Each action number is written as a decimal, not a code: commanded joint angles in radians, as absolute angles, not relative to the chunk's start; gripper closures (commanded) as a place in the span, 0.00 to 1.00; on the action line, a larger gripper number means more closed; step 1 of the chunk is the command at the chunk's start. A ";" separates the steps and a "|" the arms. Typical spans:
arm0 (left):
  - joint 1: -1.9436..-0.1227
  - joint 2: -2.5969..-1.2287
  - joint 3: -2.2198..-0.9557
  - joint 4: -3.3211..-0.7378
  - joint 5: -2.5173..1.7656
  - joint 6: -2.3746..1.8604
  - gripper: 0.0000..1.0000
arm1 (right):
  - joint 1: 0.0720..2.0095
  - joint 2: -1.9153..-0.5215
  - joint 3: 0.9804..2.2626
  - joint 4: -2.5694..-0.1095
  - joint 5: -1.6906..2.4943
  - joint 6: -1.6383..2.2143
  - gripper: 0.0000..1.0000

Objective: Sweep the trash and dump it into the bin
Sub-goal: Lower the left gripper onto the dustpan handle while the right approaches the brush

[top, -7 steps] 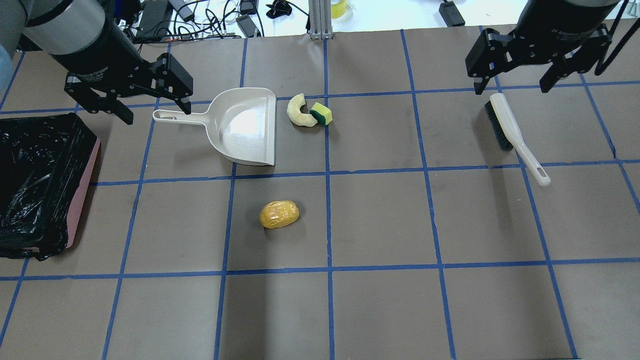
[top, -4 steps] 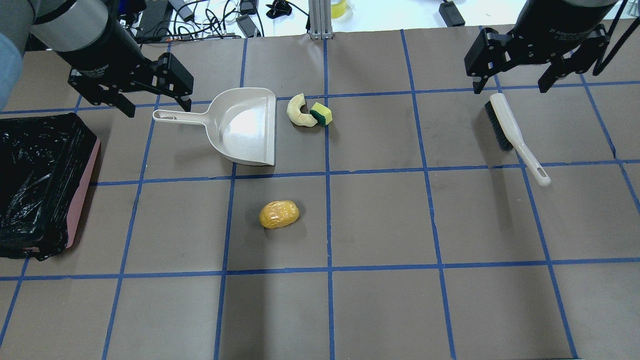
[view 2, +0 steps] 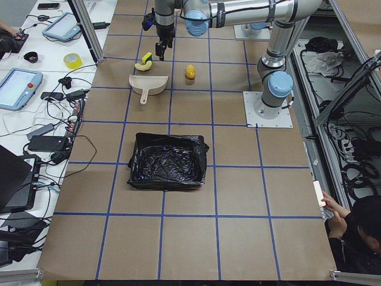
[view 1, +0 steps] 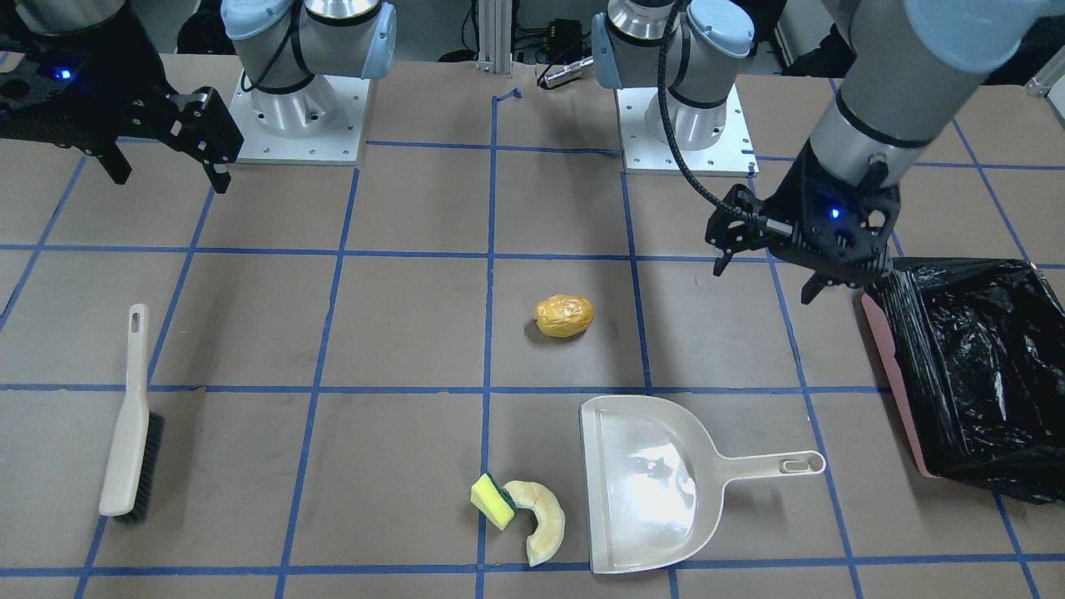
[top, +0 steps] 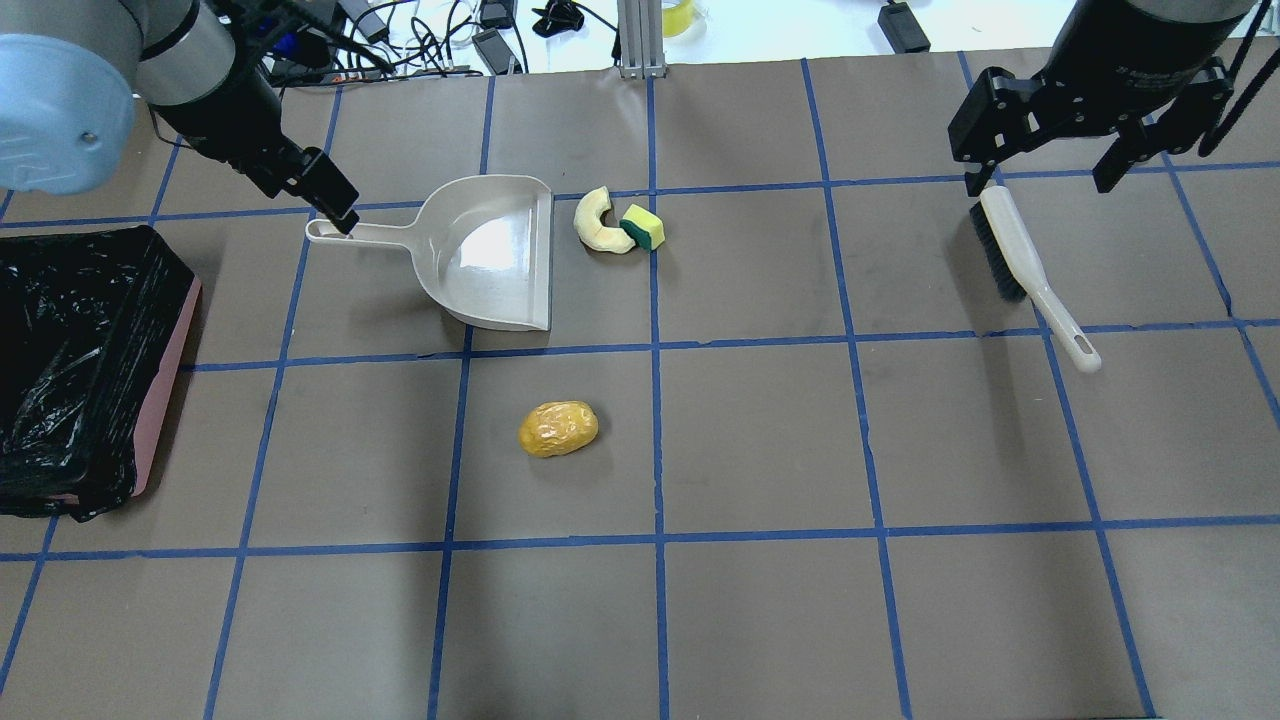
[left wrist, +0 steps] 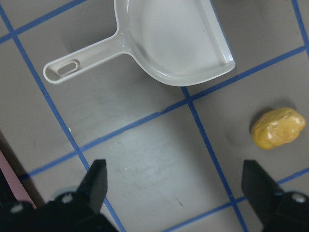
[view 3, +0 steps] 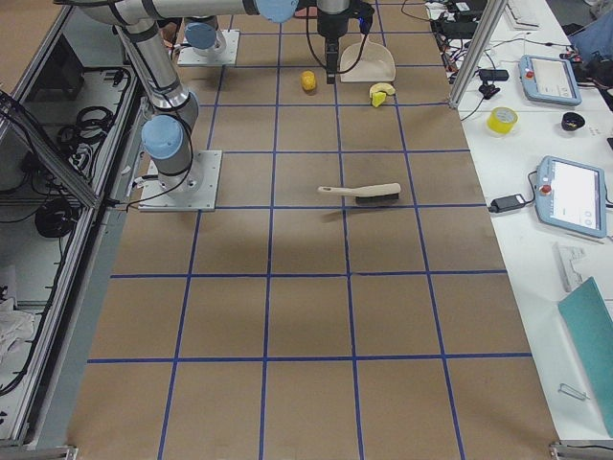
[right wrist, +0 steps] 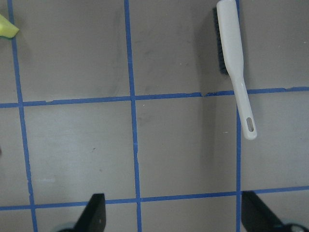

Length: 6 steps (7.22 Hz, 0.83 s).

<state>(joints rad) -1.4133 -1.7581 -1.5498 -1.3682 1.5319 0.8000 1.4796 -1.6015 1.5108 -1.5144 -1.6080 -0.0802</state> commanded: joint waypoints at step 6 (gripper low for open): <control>-1.367 -2.051 -1.519 -1.095 1.540 1.635 0.06 | 1.180 -1.435 1.639 -1.710 -1.727 -0.557 0.00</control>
<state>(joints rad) -1.3671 -2.0153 -1.5297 -1.1091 1.5397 1.5865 1.2203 -1.4703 1.5964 -1.6249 -1.6781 -0.5304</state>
